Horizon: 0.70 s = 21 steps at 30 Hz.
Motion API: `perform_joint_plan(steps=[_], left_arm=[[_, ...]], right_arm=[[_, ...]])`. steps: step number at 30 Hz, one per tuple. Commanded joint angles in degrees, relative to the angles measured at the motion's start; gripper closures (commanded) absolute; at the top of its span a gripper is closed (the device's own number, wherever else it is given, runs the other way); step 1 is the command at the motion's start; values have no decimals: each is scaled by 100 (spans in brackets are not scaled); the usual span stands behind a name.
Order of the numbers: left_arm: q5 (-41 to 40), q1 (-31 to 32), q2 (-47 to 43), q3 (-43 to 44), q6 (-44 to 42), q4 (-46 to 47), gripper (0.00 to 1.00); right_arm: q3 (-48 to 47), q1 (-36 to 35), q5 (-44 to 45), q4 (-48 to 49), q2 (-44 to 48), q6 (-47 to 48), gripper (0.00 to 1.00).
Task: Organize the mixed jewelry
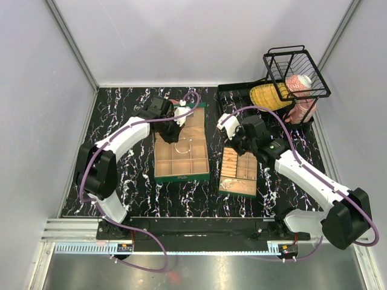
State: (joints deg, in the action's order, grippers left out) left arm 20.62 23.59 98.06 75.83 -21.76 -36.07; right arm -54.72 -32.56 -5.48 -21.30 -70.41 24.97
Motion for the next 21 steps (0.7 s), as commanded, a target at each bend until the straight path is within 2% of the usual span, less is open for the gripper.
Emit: perform_joint_plan(steps=[1,21], left_arm=[[-278,31,29,-129,-109,320,100],[-515,172,248,-482,-223,505,100]], right_arm=[[58,65,3,258,-16,-71,83],[84,65,-24,197,28,-89,83]])
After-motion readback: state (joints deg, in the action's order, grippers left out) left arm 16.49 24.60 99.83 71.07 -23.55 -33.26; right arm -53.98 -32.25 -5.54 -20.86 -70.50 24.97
